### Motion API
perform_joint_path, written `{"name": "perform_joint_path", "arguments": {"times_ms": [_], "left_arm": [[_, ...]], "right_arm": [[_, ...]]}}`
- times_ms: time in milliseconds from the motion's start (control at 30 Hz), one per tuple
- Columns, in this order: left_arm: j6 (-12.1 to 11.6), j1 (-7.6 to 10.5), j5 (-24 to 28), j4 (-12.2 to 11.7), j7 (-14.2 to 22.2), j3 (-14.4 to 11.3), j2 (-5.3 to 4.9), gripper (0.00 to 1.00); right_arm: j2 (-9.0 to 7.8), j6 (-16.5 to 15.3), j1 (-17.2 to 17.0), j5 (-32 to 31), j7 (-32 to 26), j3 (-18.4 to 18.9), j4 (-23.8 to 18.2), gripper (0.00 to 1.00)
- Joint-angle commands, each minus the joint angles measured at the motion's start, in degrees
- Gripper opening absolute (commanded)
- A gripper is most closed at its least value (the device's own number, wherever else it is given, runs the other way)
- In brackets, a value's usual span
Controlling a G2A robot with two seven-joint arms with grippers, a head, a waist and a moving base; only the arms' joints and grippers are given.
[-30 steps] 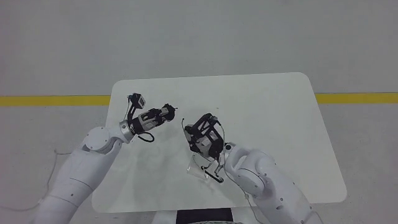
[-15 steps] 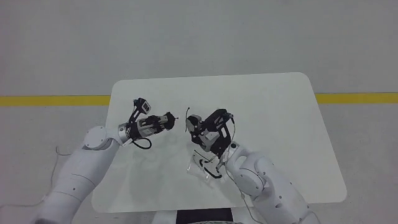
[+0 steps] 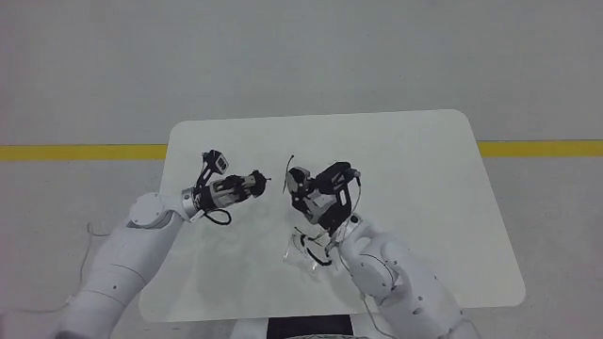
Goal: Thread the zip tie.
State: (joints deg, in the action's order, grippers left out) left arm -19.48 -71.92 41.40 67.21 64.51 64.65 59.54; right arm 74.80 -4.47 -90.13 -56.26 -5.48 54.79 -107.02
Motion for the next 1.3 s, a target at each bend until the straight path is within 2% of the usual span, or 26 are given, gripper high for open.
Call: {"name": "perform_joint_path", "arguments": {"times_ms": [0,200,500,767,833,1133,1267], "left_arm": [[0.0,-0.48,-0.4,0.2,0.8,0.6,0.33,0.0],[0.0,-1.19,-1.7,-0.4,4.5,1.8,1.49,0.0],[0.0,-0.98,-2.6,-1.5,4.8,2.6,3.51,0.0],[0.0,-0.98,-2.6,-1.5,4.8,2.6,3.51,0.0],[0.5,-1.41,-2.8,-0.4,2.9,2.2,3.57,0.0],[0.0,-2.53,-3.2,2.0,-1.0,2.5,3.47,0.0],[0.0,-2.7,-3.4,2.4,-2.5,2.5,3.62,0.0]], "right_arm": [[0.2,1.1,0.0,0.6,1.2,-0.4,0.6,0.0],[0.62,2.6,0.6,0.8,2.5,-1.5,2.1,0.0],[0.9,4.2,0.9,-0.8,3.6,-2.1,2.8,0.0],[0.9,4.2,0.9,-0.9,3.6,-2.1,2.8,0.0],[0.98,5.0,0.8,-1.7,4.3,-2.3,2.9,0.0],[2.04,13.6,0.8,-6.8,11.0,-4.4,4.2,0.0],[2.42,15.1,0.9,-7.7,12.0,-5.1,4.7,0.0]]}}
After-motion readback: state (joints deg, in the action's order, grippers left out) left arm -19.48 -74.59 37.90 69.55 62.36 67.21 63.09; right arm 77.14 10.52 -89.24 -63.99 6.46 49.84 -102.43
